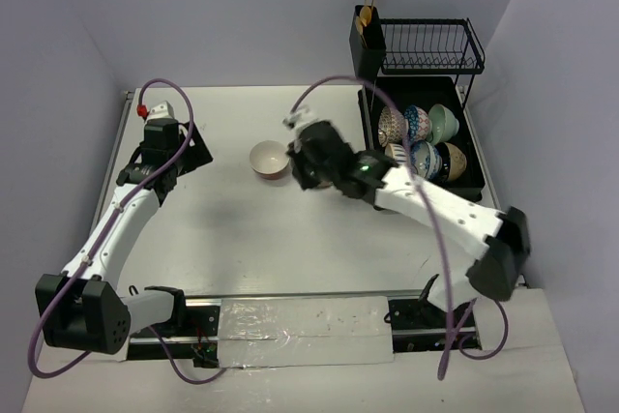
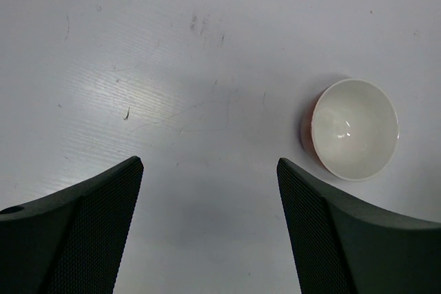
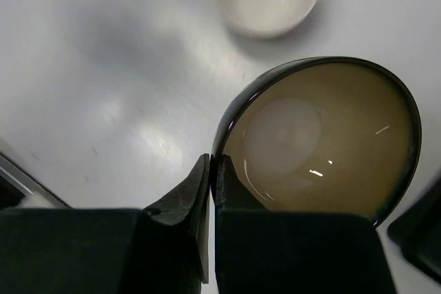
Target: Load the bowls into the dish rack
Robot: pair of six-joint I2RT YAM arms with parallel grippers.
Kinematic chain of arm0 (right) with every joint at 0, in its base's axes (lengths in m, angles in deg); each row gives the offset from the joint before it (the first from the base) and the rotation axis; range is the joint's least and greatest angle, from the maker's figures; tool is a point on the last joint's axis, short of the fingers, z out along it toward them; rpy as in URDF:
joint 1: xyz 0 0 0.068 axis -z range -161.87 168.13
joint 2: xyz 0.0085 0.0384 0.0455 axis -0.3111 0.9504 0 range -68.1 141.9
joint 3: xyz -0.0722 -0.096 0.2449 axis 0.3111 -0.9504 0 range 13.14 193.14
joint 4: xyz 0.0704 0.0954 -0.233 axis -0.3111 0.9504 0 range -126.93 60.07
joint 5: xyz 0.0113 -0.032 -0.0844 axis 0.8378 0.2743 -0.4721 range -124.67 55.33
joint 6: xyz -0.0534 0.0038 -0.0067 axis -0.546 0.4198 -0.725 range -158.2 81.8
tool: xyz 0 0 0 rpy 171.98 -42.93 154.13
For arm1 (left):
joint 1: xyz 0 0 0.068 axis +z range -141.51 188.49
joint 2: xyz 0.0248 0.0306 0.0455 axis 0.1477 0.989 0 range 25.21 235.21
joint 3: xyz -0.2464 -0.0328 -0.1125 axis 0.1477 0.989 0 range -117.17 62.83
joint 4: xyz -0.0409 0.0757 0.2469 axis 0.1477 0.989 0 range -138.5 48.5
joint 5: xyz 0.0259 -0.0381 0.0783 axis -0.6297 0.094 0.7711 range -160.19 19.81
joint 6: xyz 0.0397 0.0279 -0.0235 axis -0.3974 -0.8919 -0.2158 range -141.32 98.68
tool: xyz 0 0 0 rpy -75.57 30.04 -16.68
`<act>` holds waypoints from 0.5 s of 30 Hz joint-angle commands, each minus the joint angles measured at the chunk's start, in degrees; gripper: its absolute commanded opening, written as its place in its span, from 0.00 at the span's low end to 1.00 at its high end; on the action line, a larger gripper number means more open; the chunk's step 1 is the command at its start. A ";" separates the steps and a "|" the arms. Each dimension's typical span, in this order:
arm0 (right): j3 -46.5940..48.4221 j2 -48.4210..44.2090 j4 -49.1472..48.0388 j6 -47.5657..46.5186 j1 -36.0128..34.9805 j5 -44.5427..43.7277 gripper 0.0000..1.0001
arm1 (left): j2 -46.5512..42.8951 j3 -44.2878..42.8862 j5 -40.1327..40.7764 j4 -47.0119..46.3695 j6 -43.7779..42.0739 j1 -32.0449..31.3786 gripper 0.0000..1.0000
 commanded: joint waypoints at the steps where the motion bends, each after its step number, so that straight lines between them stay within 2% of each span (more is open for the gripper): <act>1: 5.45 -12.24 -10.90 0.71 5.19 -3.33 0.00 | -2.04 0.31 -0.26 -2.10 -0.92 0.23 0.84; 3: 5.10 -14.72 -13.89 1.85 9.91 -3.25 0.00 | -1.95 0.13 -0.43 -2.01 -0.92 0.23 0.84; 7: 4.66 -19.29 -20.31 7.82 20.03 2.44 0.00 | -2.74 0.39 -0.61 -2.10 -1.00 0.23 0.84; 14: 7.47 -19.22 -30.77 13.36 34.10 7.74 0.00 | -2.83 0.57 -1.05 -2.28 -1.01 0.23 0.84; 15: 7.21 -18.87 -36.61 15.28 35.42 7.74 0.00 | -2.75 0.57 -1.05 -2.19 -1.09 0.23 0.84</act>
